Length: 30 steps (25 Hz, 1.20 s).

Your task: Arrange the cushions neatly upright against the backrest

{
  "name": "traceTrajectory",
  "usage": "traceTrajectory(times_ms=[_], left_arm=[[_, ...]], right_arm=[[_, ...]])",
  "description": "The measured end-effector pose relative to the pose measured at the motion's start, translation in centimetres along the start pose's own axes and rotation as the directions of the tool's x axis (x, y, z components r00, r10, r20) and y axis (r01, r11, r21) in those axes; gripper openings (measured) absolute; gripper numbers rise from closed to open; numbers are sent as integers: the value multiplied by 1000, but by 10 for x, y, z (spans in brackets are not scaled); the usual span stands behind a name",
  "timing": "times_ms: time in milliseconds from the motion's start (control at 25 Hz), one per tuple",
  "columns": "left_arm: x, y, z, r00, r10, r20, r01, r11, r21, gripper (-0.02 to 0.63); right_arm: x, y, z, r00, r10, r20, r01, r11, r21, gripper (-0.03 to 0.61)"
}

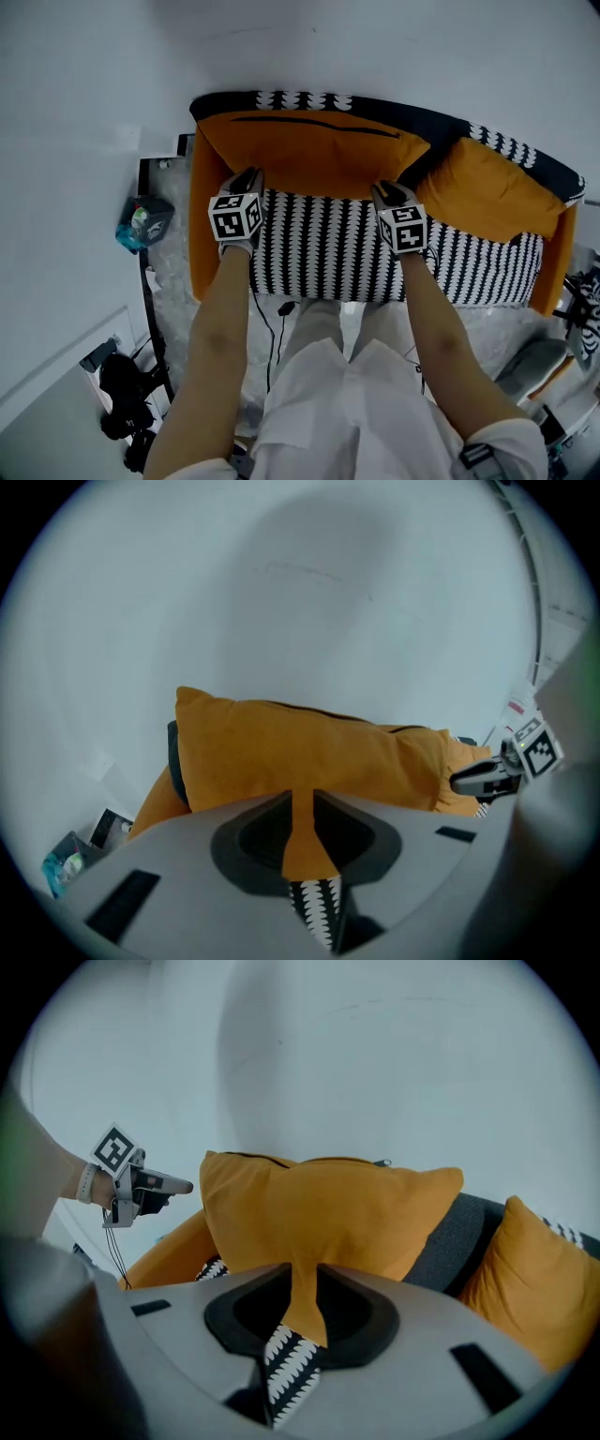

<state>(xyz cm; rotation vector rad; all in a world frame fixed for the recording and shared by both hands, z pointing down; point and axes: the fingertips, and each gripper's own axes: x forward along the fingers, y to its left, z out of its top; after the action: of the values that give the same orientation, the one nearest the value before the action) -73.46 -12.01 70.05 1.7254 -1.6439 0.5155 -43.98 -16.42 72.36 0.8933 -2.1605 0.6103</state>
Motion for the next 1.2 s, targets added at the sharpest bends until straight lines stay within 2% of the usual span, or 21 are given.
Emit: traceTrajectory(times_ms=[280,560,920,1080,1200], left_arm=[[-36,-59,28,991,-92,100,92,996,8,80],[-52,-166,45,957,-248,153,242,969,58,74],[-40,-326,56,902,-417,113,397,903,164,75],[-19,-397,55,890,-450,74,430,881,196,78],[-3,-443,53,888,-458,35,440,870,222,104]], right_arm=[[-45,8,13,997,26,74,-27,1000,11,92],[-107,-25,3,989,-25,143,13,997,81,95],[-203,-123,-38,969,-164,185,125,970,207,100],[-245,-185,-65,959,-217,180,172,956,238,106],[-278,-237,-89,951,-260,165,213,943,257,117]])
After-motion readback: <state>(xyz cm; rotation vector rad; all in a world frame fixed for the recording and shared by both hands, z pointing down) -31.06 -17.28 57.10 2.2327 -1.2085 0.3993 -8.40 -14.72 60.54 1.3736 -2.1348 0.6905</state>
